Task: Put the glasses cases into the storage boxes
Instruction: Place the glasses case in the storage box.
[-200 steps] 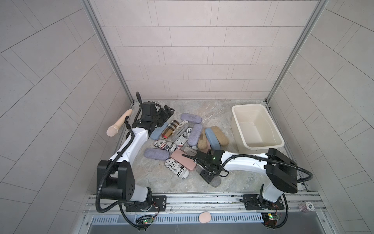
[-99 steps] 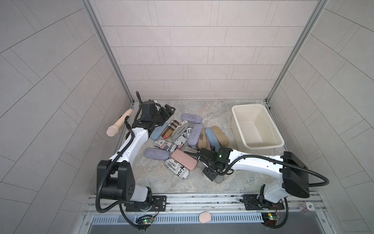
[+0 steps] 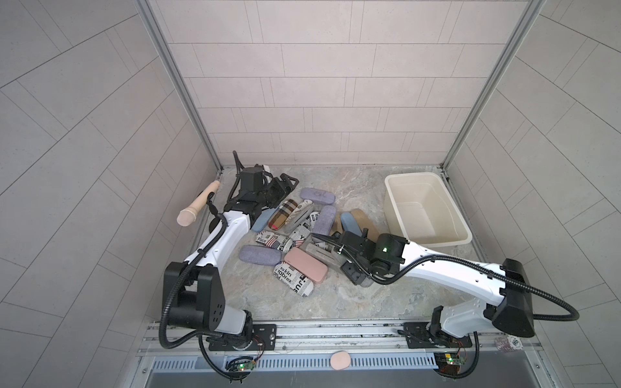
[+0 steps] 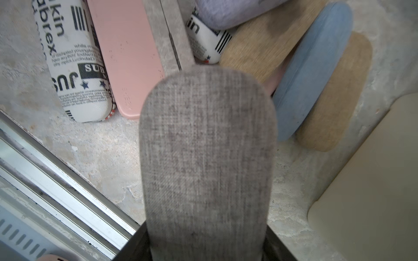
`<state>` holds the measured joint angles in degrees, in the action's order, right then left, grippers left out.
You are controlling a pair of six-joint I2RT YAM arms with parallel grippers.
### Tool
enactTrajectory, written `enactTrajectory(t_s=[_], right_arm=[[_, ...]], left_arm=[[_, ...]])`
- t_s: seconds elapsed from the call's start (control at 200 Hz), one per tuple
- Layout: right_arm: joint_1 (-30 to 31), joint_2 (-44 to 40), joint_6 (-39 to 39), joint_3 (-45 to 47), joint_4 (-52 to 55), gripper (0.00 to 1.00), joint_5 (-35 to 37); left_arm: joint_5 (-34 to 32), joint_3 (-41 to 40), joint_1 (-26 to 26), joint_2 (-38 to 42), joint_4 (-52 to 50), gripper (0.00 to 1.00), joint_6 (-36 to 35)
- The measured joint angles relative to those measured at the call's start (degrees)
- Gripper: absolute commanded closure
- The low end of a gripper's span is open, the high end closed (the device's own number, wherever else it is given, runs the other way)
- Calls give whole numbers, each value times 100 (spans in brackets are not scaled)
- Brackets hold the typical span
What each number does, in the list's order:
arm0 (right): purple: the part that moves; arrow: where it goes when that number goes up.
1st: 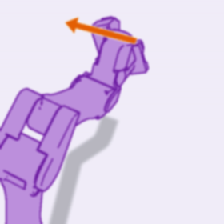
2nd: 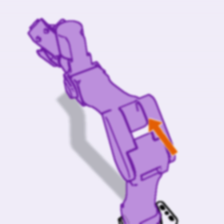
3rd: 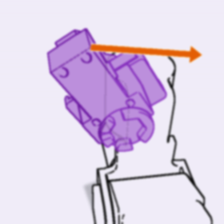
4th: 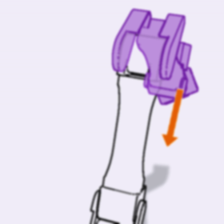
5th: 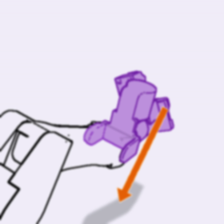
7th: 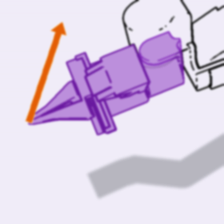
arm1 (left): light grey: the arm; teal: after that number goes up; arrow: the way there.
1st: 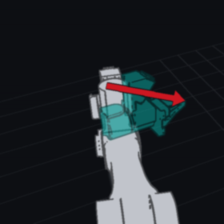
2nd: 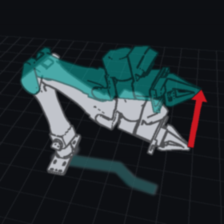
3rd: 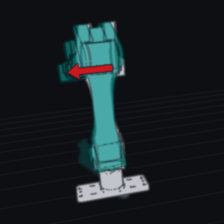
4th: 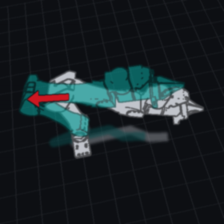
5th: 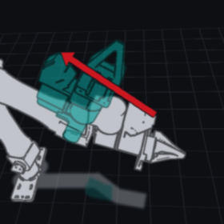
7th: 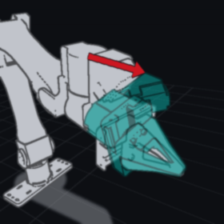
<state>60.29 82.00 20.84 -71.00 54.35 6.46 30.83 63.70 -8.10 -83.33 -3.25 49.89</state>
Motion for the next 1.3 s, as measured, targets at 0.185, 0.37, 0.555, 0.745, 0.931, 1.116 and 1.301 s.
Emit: enactTrajectory(t_s=[0.185, 0.37, 0.555, 0.745, 0.931, 1.116, 1.301], right_arm=[[-455, 0, -227, -459, 155, 48, 68], [-1261, 0, -664, -1005, 256, 48, 166], [-2234, -4, -1071, -1521, 254, 49, 170], [-3187, -4, -1379, -2009, 234, 51, 87], [-4096, 9, -1491, -2319, -46, 51, -11], [-4800, 116, -1539, -2197, -299, 51, -81], [-5418, 162, -1545, -1486, -649, 51, -140]], left_arm=[[61, 2, -116, 0, -2, 15, 2], [92, 2, -155, 0, 35, 15, 20], [138, 4, -326, -7, 46, 15, 11], [195, 48, -664, -98, 120, 16, 2], [341, 87, -1128, -352, 184, 16, -37], [459, 90, -1427, -525, 192, 16, -68], [511, 90, -1449, -540, 216, 16, -70]])
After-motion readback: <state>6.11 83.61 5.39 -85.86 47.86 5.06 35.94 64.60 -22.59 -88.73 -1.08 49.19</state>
